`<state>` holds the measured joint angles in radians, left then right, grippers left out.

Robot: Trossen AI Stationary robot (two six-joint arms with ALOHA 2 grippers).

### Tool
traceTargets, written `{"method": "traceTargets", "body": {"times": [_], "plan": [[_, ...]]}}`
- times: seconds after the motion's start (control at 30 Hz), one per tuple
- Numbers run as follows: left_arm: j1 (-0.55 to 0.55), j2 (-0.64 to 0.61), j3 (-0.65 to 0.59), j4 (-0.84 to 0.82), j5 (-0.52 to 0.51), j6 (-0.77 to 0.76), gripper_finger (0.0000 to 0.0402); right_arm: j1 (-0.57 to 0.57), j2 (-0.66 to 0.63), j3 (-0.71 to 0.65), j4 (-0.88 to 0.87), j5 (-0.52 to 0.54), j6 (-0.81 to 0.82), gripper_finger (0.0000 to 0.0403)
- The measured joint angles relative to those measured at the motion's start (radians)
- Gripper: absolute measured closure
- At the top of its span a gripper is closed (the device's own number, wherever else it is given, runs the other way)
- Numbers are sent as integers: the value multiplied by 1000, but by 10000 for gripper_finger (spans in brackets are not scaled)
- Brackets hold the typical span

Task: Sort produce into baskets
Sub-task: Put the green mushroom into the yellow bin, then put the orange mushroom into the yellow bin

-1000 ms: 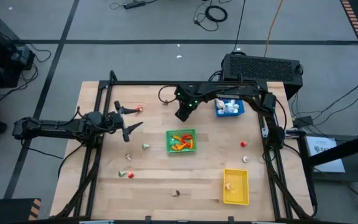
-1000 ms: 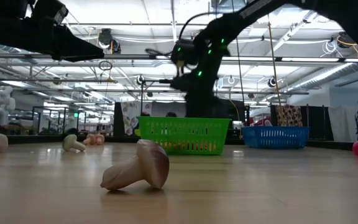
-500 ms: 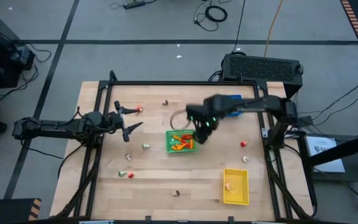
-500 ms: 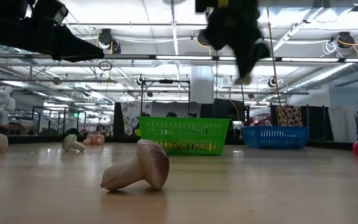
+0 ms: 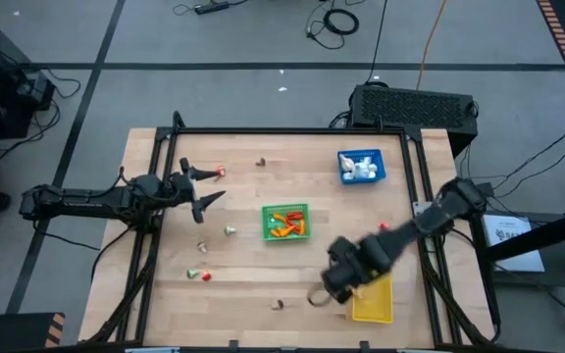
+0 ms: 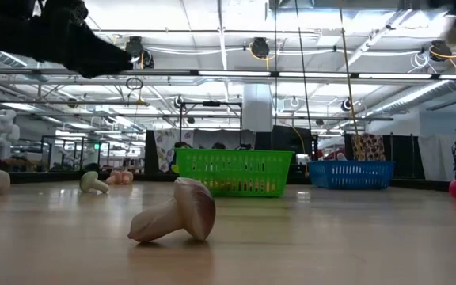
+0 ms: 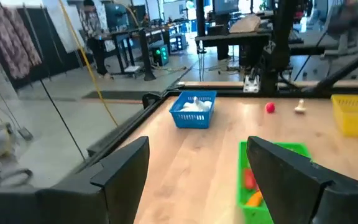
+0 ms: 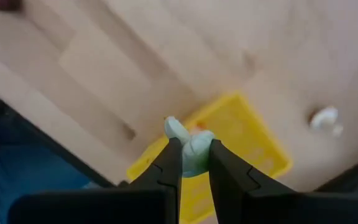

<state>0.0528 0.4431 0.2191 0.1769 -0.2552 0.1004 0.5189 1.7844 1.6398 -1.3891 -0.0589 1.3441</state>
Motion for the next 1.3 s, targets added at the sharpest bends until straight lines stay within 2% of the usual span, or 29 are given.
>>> {"method": "traceTargets", "body": {"times": [0.07, 0.17, 0.27, 0.33, 0.5, 0.73, 1.1, 1.3], "plan": [[0, 0, 31, -48, 1, -63, 123, 55, 0, -14, 1, 5, 100, 355], [0, 0, 91, -221, 21, -166, 123, 114, 1, -59, 5, 0, 237, 355], [-1, 1, 138, -383, 25, -205, 123, 152, 1, -114, 28, -24, 300, 355], [-1, 1, 149, -423, 17, -229, 123, 170, 2, -145, 43, -29, 319, 355], [-1, 1, 150, -423, 15, -250, 123, 177, 2, -229, 92, -103, 354, 355], [-1, 1, 150, -423, 15, -252, 123, 173, 2, -316, 183, -119, 339, 349], [-1, 1, 150, -422, 14, -252, 123, 148, 2, -316, 174, -162, 309, 252], [-1, 2, 150, -433, 14, -252, 123, 123, 2, -313, 165, -183, 235, 220]]}}
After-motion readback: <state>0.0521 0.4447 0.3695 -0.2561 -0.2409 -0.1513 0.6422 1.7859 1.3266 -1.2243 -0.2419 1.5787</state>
